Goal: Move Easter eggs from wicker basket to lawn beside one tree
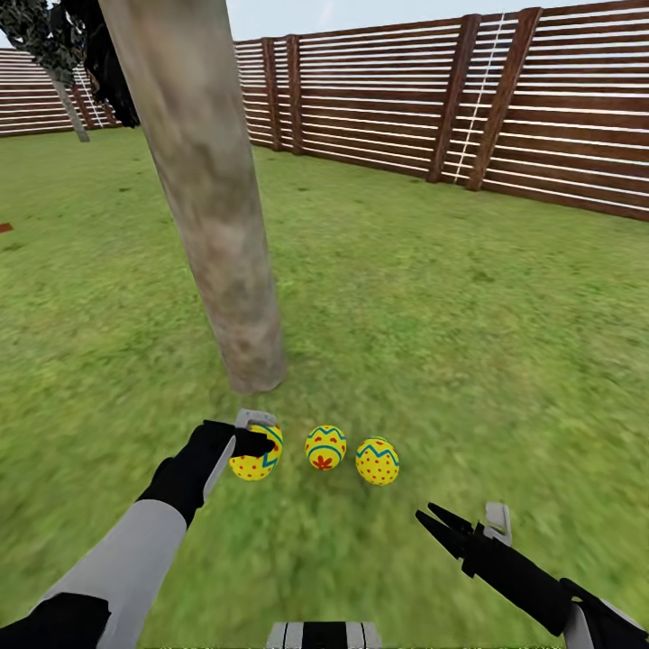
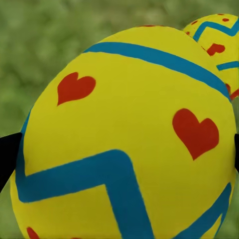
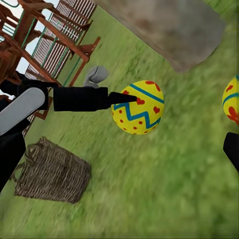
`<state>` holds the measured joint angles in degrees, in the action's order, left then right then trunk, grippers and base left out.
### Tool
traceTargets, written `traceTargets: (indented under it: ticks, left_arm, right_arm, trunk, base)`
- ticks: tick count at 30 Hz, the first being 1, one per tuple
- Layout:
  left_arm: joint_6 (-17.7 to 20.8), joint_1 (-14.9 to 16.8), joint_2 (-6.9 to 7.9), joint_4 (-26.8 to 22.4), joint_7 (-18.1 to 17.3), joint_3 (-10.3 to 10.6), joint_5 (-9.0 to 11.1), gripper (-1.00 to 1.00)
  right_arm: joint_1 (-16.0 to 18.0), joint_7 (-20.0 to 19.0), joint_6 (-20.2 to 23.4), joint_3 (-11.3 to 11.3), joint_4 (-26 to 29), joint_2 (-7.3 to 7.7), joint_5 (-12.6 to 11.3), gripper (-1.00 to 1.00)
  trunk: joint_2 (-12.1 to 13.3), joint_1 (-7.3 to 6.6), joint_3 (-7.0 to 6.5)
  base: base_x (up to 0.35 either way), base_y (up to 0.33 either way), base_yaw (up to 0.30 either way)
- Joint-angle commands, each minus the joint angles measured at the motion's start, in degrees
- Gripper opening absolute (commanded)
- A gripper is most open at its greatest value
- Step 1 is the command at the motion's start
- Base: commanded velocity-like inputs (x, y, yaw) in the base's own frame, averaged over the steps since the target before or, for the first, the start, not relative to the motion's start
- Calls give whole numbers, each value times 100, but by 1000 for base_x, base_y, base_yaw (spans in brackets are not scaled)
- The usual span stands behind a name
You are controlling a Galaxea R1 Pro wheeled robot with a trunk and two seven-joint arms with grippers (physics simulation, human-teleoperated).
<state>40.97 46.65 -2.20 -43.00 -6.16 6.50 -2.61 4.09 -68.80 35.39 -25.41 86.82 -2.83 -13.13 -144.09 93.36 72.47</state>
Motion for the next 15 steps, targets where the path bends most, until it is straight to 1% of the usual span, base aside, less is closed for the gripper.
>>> traceTargets:
  ticks: [1, 6, 15]
  left_arm:
    - [23, 2, 0, -10, -28, 1, -29, -100]
    - [25, 2, 0, -14, -26, 1, -29, -100]
    - [25, 1, 0, -192, -32, 1, -29, -100]
  right_arm:
    - [4, -14, 47, -9, 1, -5, -14, 100]
    - [4, -11, 47, -9, 1, -7, -14, 100]
    - [4, -7, 47, -8, 1, -7, -11, 100]
  trunk:
    - [-3, 1, 27]
    - [-10, 14, 138]
    - [-22, 37, 337]
  base:
    - [0, 0, 0]
    - [0, 0, 0]
    - [0, 0, 0]
